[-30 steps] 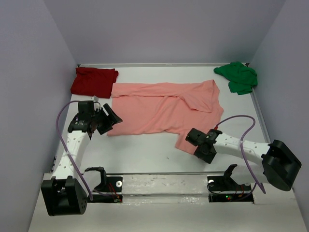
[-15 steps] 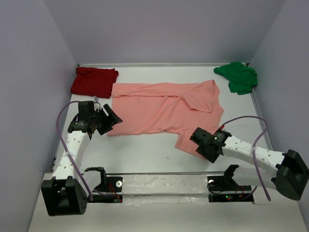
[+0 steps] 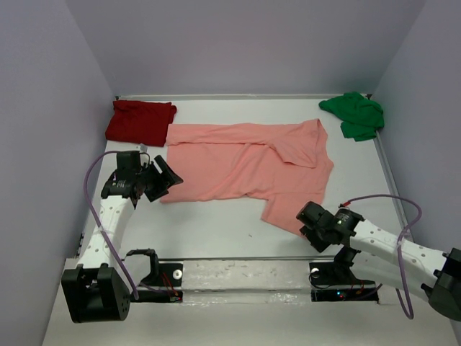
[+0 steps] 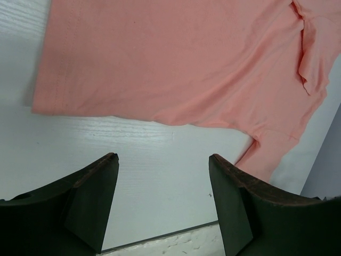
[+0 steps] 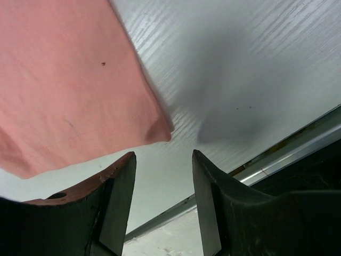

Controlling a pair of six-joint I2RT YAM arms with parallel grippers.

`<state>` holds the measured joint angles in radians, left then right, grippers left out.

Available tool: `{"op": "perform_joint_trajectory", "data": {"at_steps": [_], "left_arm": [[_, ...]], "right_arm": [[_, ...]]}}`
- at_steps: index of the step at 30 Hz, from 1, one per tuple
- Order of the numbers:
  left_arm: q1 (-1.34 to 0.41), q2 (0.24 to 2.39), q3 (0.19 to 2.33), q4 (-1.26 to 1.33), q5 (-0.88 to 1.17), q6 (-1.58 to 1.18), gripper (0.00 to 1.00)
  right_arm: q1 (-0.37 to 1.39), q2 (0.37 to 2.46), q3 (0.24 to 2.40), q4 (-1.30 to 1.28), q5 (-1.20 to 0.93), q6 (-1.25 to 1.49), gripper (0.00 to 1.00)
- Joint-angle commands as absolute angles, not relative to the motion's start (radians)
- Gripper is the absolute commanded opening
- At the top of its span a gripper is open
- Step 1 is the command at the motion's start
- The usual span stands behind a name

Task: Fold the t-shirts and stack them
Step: Grap the side of the flattened tshirt closest away from the robot with both arms

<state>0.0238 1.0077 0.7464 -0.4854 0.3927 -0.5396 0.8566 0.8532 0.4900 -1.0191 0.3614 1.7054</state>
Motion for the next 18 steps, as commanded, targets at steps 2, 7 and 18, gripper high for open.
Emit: {"op": "perform_joint_trajectory", "data": {"at_steps": [2, 7, 18], "left_arm": [[0.031, 0.965, 0.742, -0.489, 0.431, -0.535, 0.78], [0.031, 0.966, 0.750, -0.491, 0.437, -0.531, 0.78], [0.031, 0.968, 0.741, -0.485, 0.448, -0.531, 0.78]], "right_arm": [[0.851, 0.885, 0.454, -0.954, 0.360, 1.743, 0.51], [0.851, 0.969, 0.483, -0.937, 0.370, 1.720, 0.51], [0.793, 1.028, 0.525, -0.913, 0.420, 1.608, 0.50]]}}
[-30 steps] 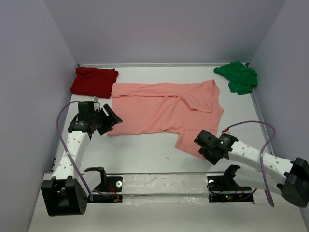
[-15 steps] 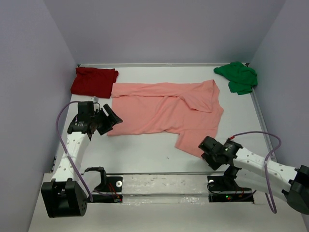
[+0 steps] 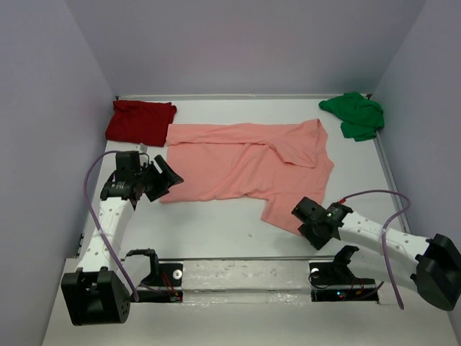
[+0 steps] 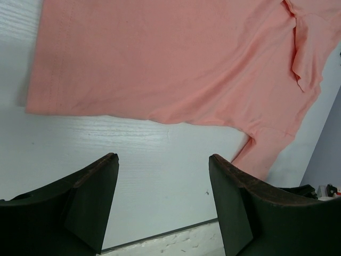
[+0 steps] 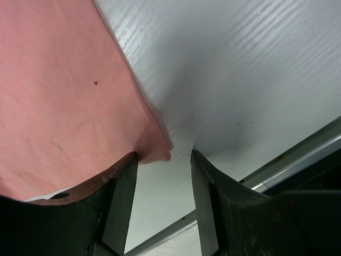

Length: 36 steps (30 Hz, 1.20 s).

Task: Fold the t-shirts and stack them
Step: Grap the side of the flattened tshirt closest away from the robot with both arms

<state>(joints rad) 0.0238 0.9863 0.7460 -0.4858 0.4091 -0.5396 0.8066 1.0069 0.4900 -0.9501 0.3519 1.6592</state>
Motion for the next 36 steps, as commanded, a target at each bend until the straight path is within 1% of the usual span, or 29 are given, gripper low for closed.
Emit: {"op": "perform_joint_trajectory", "data": {"at_steps": [1, 6, 10, 13, 24, 29, 32, 36], "left_arm": [[0.031, 0.969, 0.742, -0.485, 0.446, -0.531, 0.78], [0.031, 0.971, 0.739, -0.485, 0.445, -0.532, 0.78], [0.031, 0.968, 0.742, -0.488, 0.449, -0.532, 0.78], [0.029, 0.966, 0.747, -0.497, 0.453, -0.532, 0.78], [0.031, 0.976, 0.742, -0.483, 0.457, -0.534, 0.78], [0.031, 0.969, 0.738, -0.483, 0.465, -0.541, 0.78], [0.031, 0.957, 0.729, -0.482, 0.463, -0.548, 0.78], [0.031, 0.942, 0.706, -0.466, 0.476, -0.567, 0.78]], "right_arm": [[0.793, 1.032, 0.532, -0.914, 0.428, 1.595, 0.49], [0.782, 1.043, 0.575, -0.951, 0.480, 1.594, 0.48], [0.761, 1.045, 0.540, -0.911, 0.450, 1.597, 0.48], [0.761, 1.032, 0.514, -0.882, 0.420, 1.612, 0.46], [0.761, 1.037, 0.545, -0.931, 0.388, 1.606, 0.46], [0.761, 1.083, 0.563, -0.945, 0.362, 1.598, 0.46], [0.761, 1.086, 0.580, -0.977, 0.354, 1.604, 0.45], [0.761, 1.057, 0.586, -0.997, 0.354, 1.608, 0.40]]}}
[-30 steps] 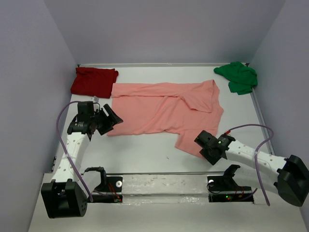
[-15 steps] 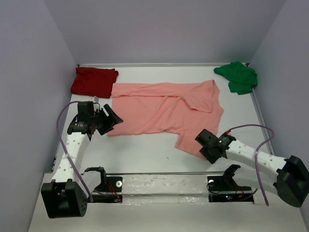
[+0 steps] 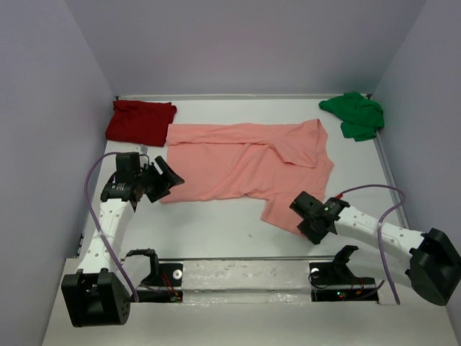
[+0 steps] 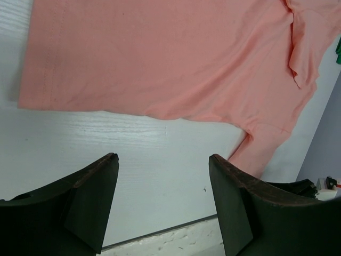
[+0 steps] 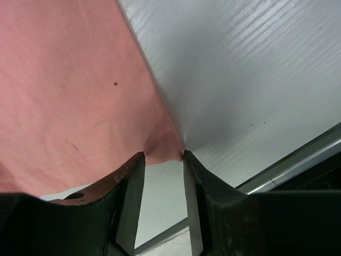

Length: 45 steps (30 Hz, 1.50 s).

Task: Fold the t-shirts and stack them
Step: Grap the side of the flattened tshirt closest away from the robot with both arms

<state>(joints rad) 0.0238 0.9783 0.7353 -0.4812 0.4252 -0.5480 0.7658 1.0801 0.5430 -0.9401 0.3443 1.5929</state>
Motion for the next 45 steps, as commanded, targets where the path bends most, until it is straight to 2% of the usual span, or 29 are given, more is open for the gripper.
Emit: {"op": "perform_joint_trajectory", "data": {"at_steps": [1, 4, 9, 18, 20, 26, 27, 28, 30, 37, 45], "left_arm": [[0.031, 0.936, 0.701, -0.460, 0.479, -0.569, 0.78], [0.031, 0.931, 0.692, -0.457, 0.479, -0.574, 0.78], [0.031, 0.931, 0.686, -0.454, 0.482, -0.574, 0.78], [0.031, 0.939, 0.672, -0.433, 0.491, -0.580, 0.78], [0.029, 0.942, 0.678, -0.431, 0.491, -0.578, 0.78], [0.029, 0.937, 0.690, -0.431, 0.497, -0.578, 0.78], [0.029, 0.939, 0.689, -0.431, 0.497, -0.580, 0.78], [0.031, 0.939, 0.687, -0.426, 0.497, -0.580, 0.78], [0.029, 0.943, 0.687, -0.425, 0.508, -0.581, 0.78], [0.012, 0.946, 0.703, -0.443, 0.500, -0.572, 0.78], [0.008, 0.956, 0.703, -0.451, 0.497, -0.574, 0.78]], "right_arm": [[0.761, 1.057, 0.592, -1.005, 0.354, 1.603, 0.33], [0.761, 1.074, 0.594, -1.002, 0.348, 1.602, 0.22], [0.761, 1.103, 0.603, -0.997, 0.342, 1.594, 0.23], [0.761, 1.085, 0.604, -1.057, 0.328, 1.591, 0.45], [0.761, 1.078, 0.609, -1.074, 0.324, 1.594, 0.47], [0.761, 1.106, 0.632, -1.101, 0.328, 1.589, 0.47], [0.761, 1.118, 0.637, -1.100, 0.328, 1.591, 0.45], [0.761, 1.132, 0.638, -1.094, 0.328, 1.582, 0.39], [0.761, 1.182, 0.650, -1.057, 0.340, 1.577, 0.36], [0.761, 1.313, 0.652, -0.950, 0.368, 1.568, 0.36], [0.761, 1.284, 0.638, -0.937, 0.397, 1.557, 0.36]]}}
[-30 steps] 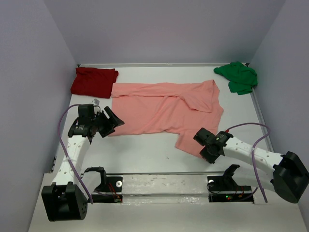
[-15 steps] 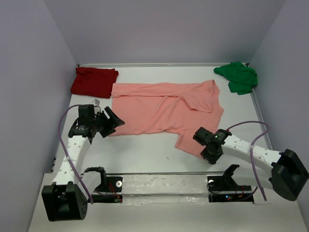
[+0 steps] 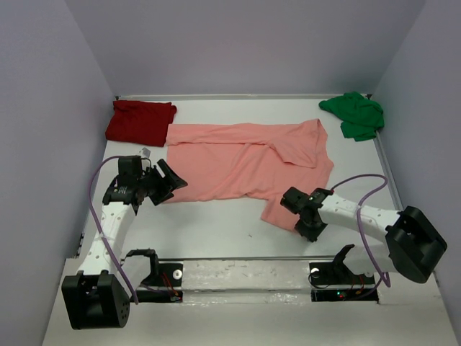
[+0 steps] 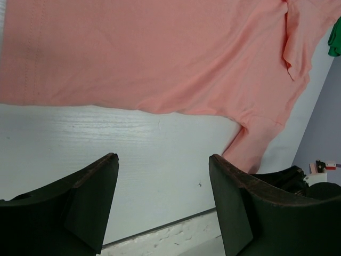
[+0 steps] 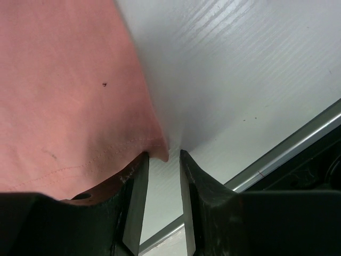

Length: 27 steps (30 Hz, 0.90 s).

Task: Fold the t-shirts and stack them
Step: Grap the side of the flattened tshirt closest away from the robot with both arms

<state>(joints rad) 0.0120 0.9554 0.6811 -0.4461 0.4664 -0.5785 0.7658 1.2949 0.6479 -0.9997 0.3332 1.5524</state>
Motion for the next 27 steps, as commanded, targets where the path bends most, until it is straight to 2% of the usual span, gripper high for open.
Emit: {"op": "perform_joint_trajectory", "data": {"at_steps": [1, 8, 9, 10, 11, 13, 15, 19, 21, 27], "left_arm": [[0.008, 0.956, 0.701, -0.451, 0.497, -0.574, 0.78], [0.006, 0.957, 0.690, -0.445, 0.494, -0.578, 0.78], [0.006, 0.957, 0.690, -0.448, 0.491, -0.580, 0.78], [0.006, 0.957, 0.692, -0.449, 0.492, -0.580, 0.78], [0.006, 0.956, 0.693, -0.454, 0.492, -0.578, 0.78], [0.006, 0.954, 0.699, -0.460, 0.492, -0.575, 0.78], [0.006, 0.951, 0.706, -0.468, 0.485, -0.574, 0.78], [0.006, 0.946, 0.700, -0.466, 0.485, -0.578, 0.78], [0.006, 0.942, 0.695, -0.462, 0.486, -0.583, 0.78], [0.008, 0.940, 0.687, -0.463, 0.486, -0.581, 0.78]], "right_arm": [[0.761, 1.276, 0.640, -0.949, 0.400, 1.554, 0.36], [0.761, 1.146, 0.615, -0.973, 0.440, 1.555, 0.34], [0.761, 1.135, 0.606, -0.976, 0.440, 1.568, 0.31], [0.761, 1.123, 0.580, -0.973, 0.437, 1.574, 0.22], [0.761, 1.105, 0.571, -0.970, 0.425, 1.589, 0.17], [0.761, 1.094, 0.554, -0.960, 0.408, 1.594, 0.13], [0.761, 1.091, 0.554, -0.960, 0.394, 1.589, 0.13], [0.761, 1.098, 0.578, -0.962, 0.396, 1.571, 0.26], [0.761, 1.106, 0.580, -0.951, 0.388, 1.563, 0.26], [0.761, 1.114, 0.578, -0.948, 0.388, 1.569, 0.00]]}}
